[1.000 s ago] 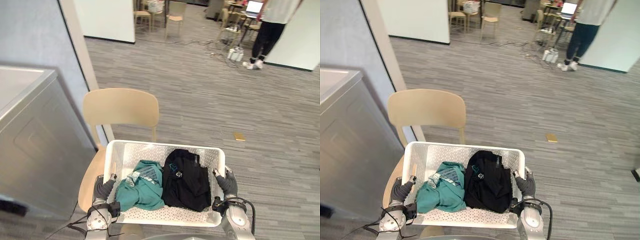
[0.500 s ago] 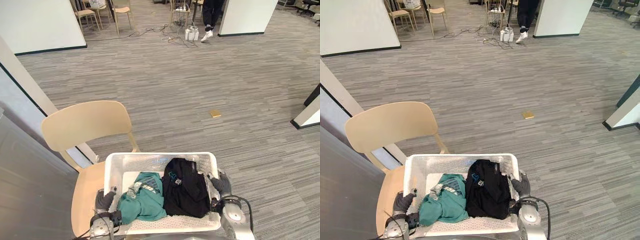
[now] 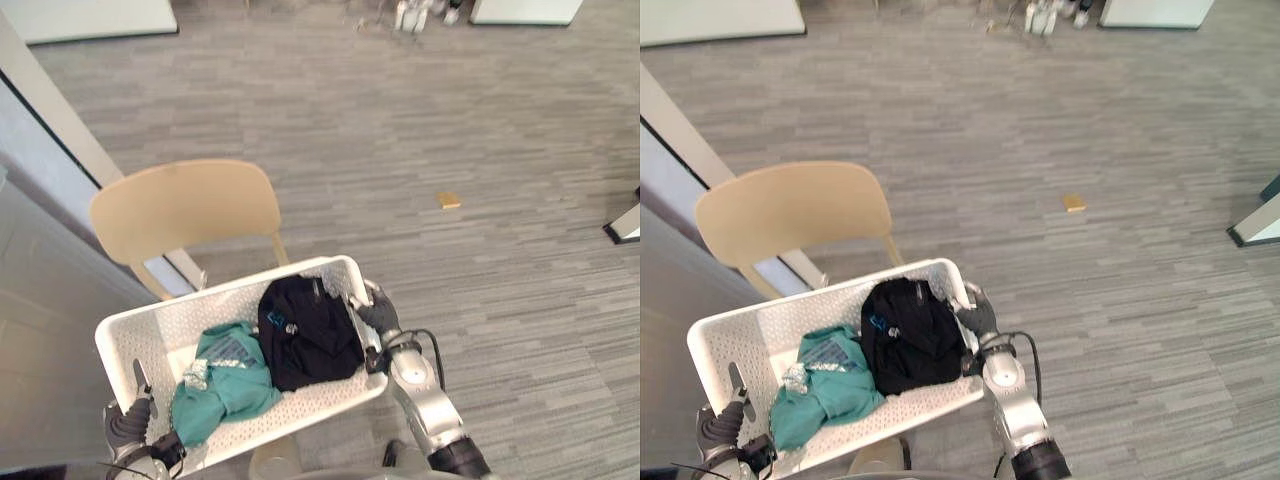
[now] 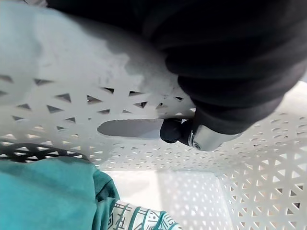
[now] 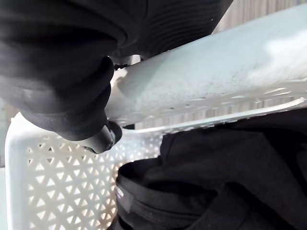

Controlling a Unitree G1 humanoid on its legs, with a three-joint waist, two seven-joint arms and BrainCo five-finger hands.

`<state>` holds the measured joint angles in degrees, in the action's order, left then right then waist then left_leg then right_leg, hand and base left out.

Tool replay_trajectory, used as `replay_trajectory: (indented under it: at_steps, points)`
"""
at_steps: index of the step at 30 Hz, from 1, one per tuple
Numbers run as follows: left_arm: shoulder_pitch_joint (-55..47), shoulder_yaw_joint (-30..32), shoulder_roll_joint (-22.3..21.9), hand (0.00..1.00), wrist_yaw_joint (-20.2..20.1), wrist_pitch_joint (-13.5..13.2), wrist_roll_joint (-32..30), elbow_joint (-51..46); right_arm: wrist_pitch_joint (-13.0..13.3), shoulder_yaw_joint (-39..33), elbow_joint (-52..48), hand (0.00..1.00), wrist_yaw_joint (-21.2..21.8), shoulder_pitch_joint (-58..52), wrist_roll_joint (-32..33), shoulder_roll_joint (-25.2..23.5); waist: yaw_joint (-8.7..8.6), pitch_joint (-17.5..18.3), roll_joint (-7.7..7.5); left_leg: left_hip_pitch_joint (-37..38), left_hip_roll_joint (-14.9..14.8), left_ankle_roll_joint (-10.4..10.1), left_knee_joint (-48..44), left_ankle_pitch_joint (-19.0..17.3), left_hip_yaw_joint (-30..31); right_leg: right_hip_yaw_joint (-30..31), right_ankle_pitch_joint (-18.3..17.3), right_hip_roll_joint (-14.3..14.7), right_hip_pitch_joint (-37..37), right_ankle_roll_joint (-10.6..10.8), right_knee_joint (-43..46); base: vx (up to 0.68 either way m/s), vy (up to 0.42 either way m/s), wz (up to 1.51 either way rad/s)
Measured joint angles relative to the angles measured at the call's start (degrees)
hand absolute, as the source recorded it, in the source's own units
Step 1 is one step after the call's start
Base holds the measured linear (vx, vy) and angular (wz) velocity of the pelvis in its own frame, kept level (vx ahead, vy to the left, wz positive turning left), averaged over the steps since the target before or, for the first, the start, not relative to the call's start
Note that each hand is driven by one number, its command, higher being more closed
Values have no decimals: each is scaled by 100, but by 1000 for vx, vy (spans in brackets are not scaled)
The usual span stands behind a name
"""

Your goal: Pick up the laundry basket with both hands and put the clothes into the washing machine.

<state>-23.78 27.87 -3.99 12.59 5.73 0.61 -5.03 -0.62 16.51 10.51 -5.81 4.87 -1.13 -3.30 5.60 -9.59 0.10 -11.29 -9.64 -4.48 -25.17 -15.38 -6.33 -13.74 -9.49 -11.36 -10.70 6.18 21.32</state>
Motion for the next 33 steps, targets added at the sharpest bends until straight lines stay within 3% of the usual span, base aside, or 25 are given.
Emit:
replay_trajectory:
  at_steps: [1,5,7,14,26,29,33]
  points:
    - [139,3,22,100,26,-4,69,0,1,-1,43,100,-79,215,8,5,14,-88,-48,-114,10,10,-43,39,49,-41,4,-22,-92,-6,45,-40,-11,27]
    - [741,-10,230,100,119,-20,403,190,12,-3,458,100,-312,1182,106,135,174,-613,114,-523,51,-9,-98,176,251,-236,15,-61,-390,-27,159,-52,-27,25]
    - [1271,-14,652,100,118,-115,801,756,7,15,708,100,-435,1688,229,147,227,-848,189,-846,47,-56,-106,271,441,-402,31,-36,-612,-54,200,-55,-55,28]
    - [3022,-277,1828,100,-114,-192,1725,2522,10,-87,1700,100,-795,3206,685,281,325,-1297,193,-1391,-94,-204,-182,495,696,-650,106,33,-978,-176,252,-25,-36,12]
    - [4278,-172,2957,100,-805,-115,2019,4071,111,-138,2894,100,-1081,4323,961,-60,441,-1605,190,-1730,-633,-446,-311,638,592,-632,282,501,-1361,-449,248,-4,-44,-14]
    - [4515,-61,3051,100,-975,-52,2001,4413,168,-150,3157,100,-1083,4491,964,-118,443,-1605,190,-1753,-645,-568,-274,717,627,-668,282,533,-1373,-449,247,0,-37,5]
    - [4686,141,3062,100,-1210,101,1986,4665,187,-146,3356,100,-1084,4659,963,-154,454,-1605,189,-1791,-649,-575,-266,782,645,-694,282,540,-1375,-449,229,-1,-9,4]
